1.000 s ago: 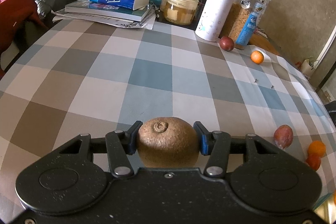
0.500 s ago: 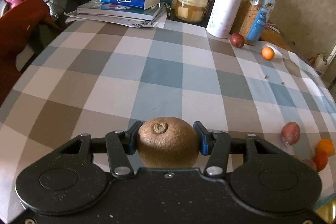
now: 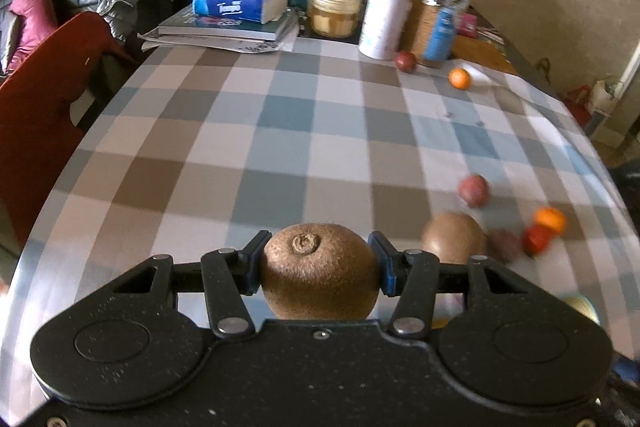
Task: Organize fruits
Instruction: 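Carry the kiwi in left gripper while right gripper carries the stemmed orange over the gold tray, then lower and open left gripper to set the kiwi in the tray while right releases the orange, then move left gripper toward a second brown kiwi while right gripper moves toward an orange by a tomato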
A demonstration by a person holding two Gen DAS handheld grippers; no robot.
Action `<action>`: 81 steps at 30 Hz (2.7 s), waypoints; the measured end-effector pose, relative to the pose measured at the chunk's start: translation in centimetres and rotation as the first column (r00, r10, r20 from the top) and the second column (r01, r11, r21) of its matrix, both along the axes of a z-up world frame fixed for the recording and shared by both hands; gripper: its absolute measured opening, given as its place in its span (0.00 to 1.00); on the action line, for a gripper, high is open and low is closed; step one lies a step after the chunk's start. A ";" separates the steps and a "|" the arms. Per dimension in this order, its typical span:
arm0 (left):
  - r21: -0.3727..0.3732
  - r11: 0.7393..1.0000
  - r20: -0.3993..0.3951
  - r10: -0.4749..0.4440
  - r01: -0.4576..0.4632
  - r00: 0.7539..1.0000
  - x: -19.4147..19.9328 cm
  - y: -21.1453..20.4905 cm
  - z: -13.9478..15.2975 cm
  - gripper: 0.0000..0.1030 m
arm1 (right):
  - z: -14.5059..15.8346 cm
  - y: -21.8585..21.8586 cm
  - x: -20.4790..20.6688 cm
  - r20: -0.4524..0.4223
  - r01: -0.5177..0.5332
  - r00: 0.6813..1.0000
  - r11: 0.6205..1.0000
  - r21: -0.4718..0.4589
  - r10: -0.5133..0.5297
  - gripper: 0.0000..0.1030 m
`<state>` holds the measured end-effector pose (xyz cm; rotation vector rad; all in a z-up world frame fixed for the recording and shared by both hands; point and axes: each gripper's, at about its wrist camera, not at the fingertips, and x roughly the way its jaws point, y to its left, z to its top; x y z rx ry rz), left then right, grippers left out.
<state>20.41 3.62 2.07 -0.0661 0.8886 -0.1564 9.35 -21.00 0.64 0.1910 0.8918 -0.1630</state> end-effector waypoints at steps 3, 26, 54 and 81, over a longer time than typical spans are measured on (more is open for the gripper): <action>0.005 1.000 -0.011 -0.022 0.023 1.000 -2.0 -0.7 0.7 0.56 | 0.1 -0.2 -0.4 0.004 -0.004 1.000 1.000 0.004 0.004 0.40; 0.069 0.994 -0.063 -0.083 0.088 0.994 -4.8 -4.1 -2.8 0.56 | -0.3 0.0 -0.4 -0.019 -0.036 0.999 0.999 0.004 0.036 0.41; 0.131 0.989 0.013 -0.076 0.073 0.997 -6.5 -4.0 -1.7 0.59 | 0.8 0.2 -0.7 0.034 -0.061 0.998 0.996 0.071 0.059 0.44; 0.154 0.987 0.031 -0.055 0.050 0.998 -6.5 -4.2 -1.3 0.59 | 0.5 0.5 -0.1 0.017 -0.054 0.998 0.997 0.046 0.053 0.44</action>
